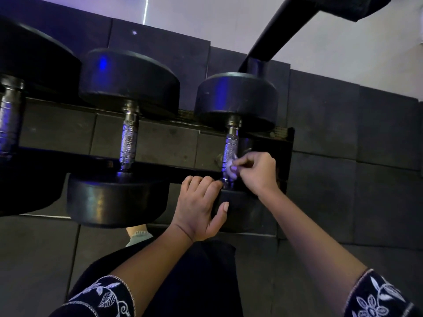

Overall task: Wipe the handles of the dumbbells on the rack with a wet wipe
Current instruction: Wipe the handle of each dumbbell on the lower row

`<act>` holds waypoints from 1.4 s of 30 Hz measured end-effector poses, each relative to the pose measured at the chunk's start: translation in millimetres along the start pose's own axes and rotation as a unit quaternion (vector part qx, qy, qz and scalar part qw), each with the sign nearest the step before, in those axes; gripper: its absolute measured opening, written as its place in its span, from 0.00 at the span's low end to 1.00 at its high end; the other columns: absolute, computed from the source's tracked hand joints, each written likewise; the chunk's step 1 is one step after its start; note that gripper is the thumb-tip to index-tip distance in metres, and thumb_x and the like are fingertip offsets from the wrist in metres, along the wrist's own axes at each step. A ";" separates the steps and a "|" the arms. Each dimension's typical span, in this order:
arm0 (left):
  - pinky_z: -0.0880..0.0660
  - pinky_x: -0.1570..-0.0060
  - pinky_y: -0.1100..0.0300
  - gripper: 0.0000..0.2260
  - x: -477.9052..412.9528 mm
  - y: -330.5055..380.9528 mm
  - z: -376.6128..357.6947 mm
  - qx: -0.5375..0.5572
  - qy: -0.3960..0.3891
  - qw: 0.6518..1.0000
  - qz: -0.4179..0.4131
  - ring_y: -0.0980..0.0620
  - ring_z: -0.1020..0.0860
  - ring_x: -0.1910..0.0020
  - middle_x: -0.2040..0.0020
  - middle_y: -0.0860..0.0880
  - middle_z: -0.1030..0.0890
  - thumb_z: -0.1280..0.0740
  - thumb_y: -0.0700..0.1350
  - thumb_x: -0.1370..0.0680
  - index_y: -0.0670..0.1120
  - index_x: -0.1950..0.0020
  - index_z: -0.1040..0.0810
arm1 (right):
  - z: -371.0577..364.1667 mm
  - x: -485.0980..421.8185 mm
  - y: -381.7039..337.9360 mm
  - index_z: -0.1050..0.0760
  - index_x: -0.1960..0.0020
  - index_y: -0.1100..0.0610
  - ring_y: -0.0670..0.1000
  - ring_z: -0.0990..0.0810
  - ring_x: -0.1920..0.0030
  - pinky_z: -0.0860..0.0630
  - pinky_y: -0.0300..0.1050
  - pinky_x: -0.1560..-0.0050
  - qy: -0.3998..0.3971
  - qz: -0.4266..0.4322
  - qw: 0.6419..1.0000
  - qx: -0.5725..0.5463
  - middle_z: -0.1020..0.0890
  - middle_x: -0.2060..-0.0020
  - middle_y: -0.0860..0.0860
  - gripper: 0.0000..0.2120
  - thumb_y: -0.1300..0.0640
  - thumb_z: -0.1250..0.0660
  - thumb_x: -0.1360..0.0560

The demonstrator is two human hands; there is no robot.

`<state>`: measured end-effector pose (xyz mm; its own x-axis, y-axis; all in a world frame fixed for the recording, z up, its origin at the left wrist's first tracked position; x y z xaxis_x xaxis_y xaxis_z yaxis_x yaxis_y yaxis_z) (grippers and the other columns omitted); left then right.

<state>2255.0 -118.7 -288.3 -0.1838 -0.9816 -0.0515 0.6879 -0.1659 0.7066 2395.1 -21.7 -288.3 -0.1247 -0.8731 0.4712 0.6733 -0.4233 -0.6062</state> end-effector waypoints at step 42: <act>0.30 0.53 0.46 0.20 0.7 0.2 0.6 0.014 0.017 1.000 0.000 0.44 0.26 0.57 0.53 0.45 0.23 0.44 0.55 0.23 0.40 0.47 0.22 | -1.8 -54.1 6.3 0.18 0.69 0.54 0.58 0.16 0.57 0.19 0.56 0.50 0.030 -0.100 0.973 -0.208 0.16 0.63 0.58 0.11 0.70 0.25 0.37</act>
<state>2254.5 -119.3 -287.8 -0.1605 -0.9841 -0.0754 0.6674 -0.1645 0.7263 2404.8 22.5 -318.8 -0.2741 -0.7707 0.5753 0.2800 -0.6362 -0.7189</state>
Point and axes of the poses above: each hand's wrist, its own x-axis away from the middle knuckle, its own z-axis out of the back of the hand, y = z × x, the point moved 5 cm from there along -x, towards the middle knuckle
